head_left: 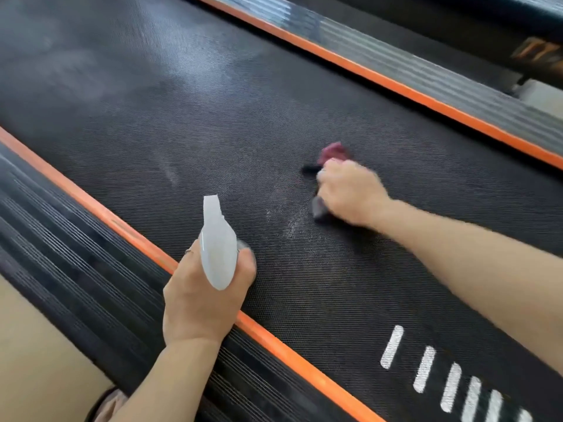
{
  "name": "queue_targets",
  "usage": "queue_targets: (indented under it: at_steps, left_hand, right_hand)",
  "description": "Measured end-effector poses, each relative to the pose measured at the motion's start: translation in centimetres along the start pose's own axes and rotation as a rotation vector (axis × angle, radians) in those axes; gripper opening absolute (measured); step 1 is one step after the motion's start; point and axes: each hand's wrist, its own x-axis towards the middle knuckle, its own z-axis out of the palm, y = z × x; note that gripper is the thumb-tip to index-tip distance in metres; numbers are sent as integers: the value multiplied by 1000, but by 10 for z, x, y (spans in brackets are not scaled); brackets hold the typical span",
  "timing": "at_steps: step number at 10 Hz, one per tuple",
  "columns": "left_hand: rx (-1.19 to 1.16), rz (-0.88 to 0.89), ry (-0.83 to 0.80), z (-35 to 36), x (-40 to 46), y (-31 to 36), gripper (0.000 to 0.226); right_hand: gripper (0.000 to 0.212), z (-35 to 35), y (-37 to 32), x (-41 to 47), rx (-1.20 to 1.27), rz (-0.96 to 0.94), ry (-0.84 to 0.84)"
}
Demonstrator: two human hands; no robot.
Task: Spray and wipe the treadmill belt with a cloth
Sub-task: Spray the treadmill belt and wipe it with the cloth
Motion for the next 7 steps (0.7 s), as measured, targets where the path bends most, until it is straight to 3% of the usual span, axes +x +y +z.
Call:
queue_targets:
  at_steps: [1, 2, 4, 5, 6, 7]
  left_hand:
    - [42, -19, 32, 4, 1, -1, 34]
    - [-42, -88, 50, 3, 1, -5, 37]
    - [-46, -95, 20, 2, 0, -3, 36]
    - [-86, -112, 26, 4, -1, -5, 40]
    - [-107, -121, 27, 4, -1, -7, 52]
    - [-242, -113, 35, 3, -2, -10, 61]
  right_hand:
    - [32, -8, 67, 23, 51, 538, 104]
    - [28, -4, 20, 15, 97, 535, 108]
    - [21, -10, -87, -103, 335, -68, 41]
    - [19, -12, -59, -111, 160, -368, -26]
    - [28, -11, 21, -75, -57, 19, 114]
    - [28, -10, 73, -43, -32, 470, 75]
